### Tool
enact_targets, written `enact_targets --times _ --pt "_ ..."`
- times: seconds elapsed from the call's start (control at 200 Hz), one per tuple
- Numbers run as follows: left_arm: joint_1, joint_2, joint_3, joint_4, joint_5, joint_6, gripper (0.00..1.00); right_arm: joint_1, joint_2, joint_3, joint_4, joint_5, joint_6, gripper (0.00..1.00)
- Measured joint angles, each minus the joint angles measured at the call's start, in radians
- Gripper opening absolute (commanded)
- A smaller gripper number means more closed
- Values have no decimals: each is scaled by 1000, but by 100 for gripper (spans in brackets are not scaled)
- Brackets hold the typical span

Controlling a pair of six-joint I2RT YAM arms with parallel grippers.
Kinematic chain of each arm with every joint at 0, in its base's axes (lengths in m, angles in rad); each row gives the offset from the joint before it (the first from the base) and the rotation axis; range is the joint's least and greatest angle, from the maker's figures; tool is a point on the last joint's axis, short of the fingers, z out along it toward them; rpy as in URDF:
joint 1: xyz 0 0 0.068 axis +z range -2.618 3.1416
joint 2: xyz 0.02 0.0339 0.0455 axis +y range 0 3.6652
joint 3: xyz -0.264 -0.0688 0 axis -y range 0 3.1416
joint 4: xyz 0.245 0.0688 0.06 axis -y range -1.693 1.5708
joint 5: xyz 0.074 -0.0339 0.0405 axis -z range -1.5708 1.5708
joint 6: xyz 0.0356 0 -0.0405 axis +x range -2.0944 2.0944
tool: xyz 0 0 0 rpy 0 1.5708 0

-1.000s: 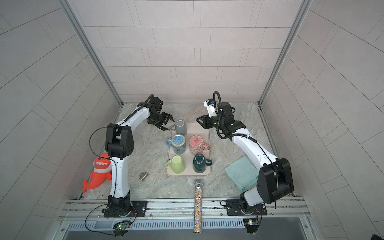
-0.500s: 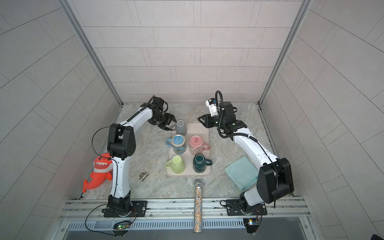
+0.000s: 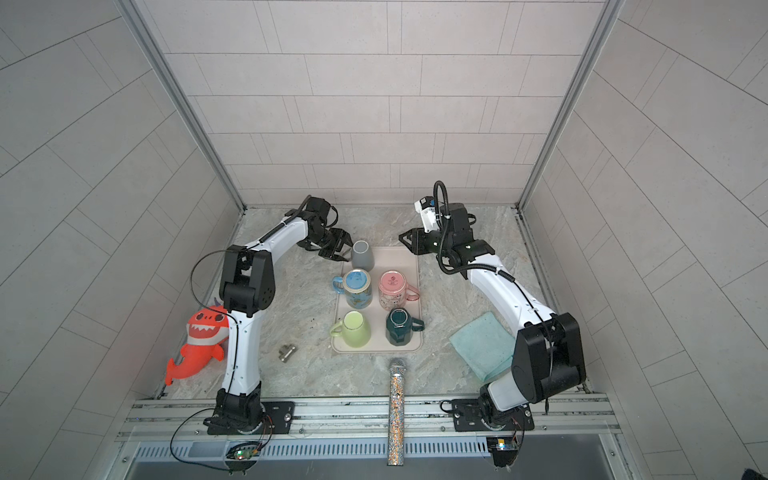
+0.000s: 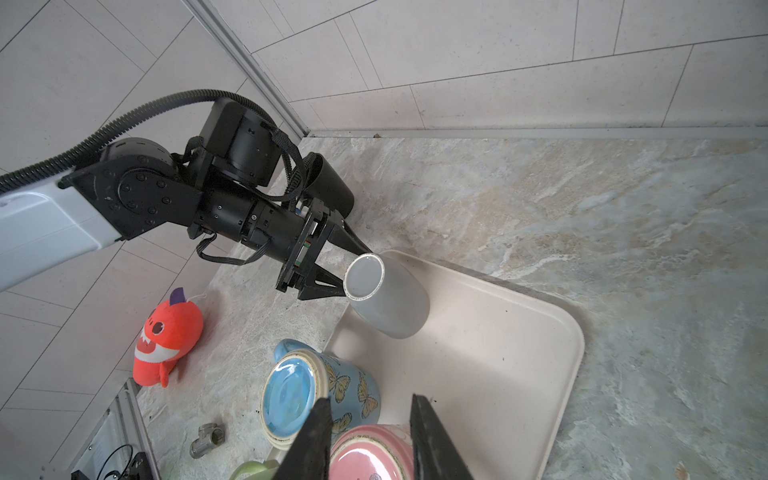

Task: Turn the mug right side up
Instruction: 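Close the left gripper on the grey mug's handle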

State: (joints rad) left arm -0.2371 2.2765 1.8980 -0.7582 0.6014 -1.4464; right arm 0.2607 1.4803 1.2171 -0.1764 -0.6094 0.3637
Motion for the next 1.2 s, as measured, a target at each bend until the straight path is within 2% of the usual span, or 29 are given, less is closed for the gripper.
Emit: enact_targets --times 0.455,0.816,0.976,1.201 --pt "-6 5 0 16 6 -25 25 -3 12 0 0 0 13 33" --pt "-13 5 0 61 18 -39 12 -4 12 0 0 1 21 33" --pt "-14 5 0 91 23 -44 0 -4 12 0 0 2 23 33" --pt "-15 5 0 133 26 -61 0 -5 12 0 0 5 23 33"
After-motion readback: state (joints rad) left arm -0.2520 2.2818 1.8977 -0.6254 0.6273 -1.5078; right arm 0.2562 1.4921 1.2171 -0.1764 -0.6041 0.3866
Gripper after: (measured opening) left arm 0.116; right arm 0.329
